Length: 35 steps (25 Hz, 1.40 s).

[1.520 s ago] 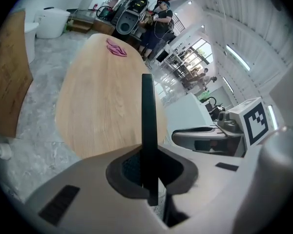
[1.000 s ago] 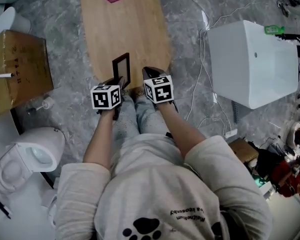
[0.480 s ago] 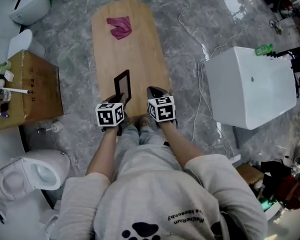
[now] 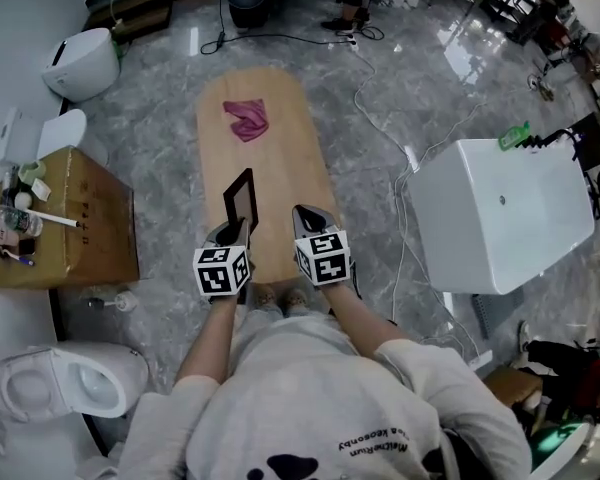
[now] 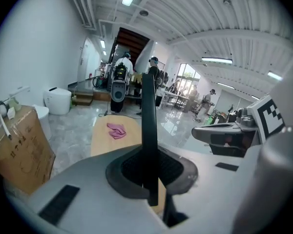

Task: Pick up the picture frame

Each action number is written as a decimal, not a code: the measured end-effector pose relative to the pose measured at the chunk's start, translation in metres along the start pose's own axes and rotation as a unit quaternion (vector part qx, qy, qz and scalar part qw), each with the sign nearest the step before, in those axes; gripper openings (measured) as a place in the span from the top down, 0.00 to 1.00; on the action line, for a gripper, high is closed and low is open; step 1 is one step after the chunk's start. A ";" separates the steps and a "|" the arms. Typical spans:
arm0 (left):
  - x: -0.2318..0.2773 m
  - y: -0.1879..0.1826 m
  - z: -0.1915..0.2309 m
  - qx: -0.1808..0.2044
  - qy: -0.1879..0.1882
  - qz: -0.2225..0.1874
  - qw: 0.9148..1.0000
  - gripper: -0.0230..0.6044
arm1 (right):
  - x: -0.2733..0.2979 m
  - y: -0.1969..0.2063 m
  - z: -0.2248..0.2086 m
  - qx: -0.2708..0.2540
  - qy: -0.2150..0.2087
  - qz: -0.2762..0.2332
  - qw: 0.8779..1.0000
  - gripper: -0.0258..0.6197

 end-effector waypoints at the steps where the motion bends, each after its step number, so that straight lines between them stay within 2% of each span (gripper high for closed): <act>1: -0.006 -0.005 -0.002 0.003 -0.003 -0.010 1.000 0.92 | -0.005 -0.007 0.002 -0.006 0.000 -0.010 1.000 0.95; 9: -0.051 -0.039 -0.032 0.037 -0.020 -0.105 0.994 0.92 | -0.052 -0.048 0.021 -0.037 -0.017 -0.095 0.995 0.95; 17: -0.084 -0.059 -0.057 0.045 -0.017 -0.167 0.985 0.92 | -0.082 -0.068 0.036 -0.065 -0.031 -0.136 0.988 0.95; 23: -0.104 -0.066 -0.063 0.066 -0.020 -0.187 0.980 0.92 | -0.094 -0.078 0.047 -0.078 -0.026 -0.160 0.984 0.95; 29: -0.115 -0.066 -0.049 0.080 -0.026 -0.203 0.976 0.92 | -0.096 -0.080 0.074 -0.096 -0.034 -0.187 0.977 0.95; 35: -0.122 -0.067 -0.048 0.090 -0.023 -0.217 0.972 0.92 | -0.100 -0.077 0.078 -0.100 -0.023 -0.182 0.978 0.95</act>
Point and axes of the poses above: the fingertips, and each gripper's own axes: x forward along the fingers, z to its left, y out of its underside, the point moved 5 cm from there along -x, backward along the fingers, and after that the axes turned 5 degrees about -y, right-handed, at the moved point
